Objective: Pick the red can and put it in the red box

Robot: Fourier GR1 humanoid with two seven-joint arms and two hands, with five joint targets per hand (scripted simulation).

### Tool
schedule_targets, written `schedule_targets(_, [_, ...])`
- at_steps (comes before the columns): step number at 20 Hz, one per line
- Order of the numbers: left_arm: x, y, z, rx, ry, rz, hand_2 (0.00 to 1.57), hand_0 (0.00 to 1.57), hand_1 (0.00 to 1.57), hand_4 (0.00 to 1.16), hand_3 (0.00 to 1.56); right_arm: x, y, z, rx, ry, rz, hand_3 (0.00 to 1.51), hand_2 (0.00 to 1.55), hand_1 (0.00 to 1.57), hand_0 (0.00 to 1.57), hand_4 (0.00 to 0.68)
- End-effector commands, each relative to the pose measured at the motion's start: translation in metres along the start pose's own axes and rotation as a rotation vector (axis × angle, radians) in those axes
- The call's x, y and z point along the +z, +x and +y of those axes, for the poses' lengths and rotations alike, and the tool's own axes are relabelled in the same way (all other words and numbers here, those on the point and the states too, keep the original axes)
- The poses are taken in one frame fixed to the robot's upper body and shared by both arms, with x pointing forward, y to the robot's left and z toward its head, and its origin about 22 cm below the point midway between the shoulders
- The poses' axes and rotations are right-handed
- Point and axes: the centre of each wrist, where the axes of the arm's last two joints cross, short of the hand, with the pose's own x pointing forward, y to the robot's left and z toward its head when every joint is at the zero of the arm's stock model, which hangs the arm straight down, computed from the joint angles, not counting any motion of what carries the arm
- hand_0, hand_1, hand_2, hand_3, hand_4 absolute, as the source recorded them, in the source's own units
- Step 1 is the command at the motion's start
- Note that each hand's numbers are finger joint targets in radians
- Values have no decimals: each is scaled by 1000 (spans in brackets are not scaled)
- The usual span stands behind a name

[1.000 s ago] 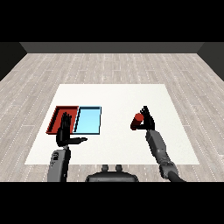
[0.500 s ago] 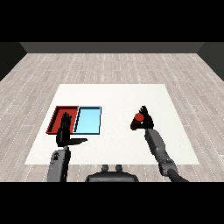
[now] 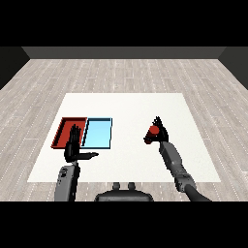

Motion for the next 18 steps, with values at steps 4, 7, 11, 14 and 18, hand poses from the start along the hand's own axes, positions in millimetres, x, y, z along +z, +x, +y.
schedule_targets(4, [-11,9,32,25,10,-2,0,0,0,0,0,-8,-1,8,10,5,5,0,0,0,0,0])
schedule_targets(7, [11,-4,12,-1,-9,-18,0,0,0,0,0,-18,11,4,21,1,19,0,0,0,0,0])
schedule_targets(11, [-7,-6,1,-1,1,-4,0,0,0,0,0,-13,-2,20,3,-30,38,121,350,0,0,0])
schedule_targets(14, [2,4,14,-1,-9,-9,0,0,0,0,0,-15,8,5,77,-48,22,1434,1469,1470,1470,579])
schedule_targets(18, [-9,11,5,-3,-2,-5,0,0,0,0,0,-18,8,3,137,-49,43,1441,1468,1498,1498,667])
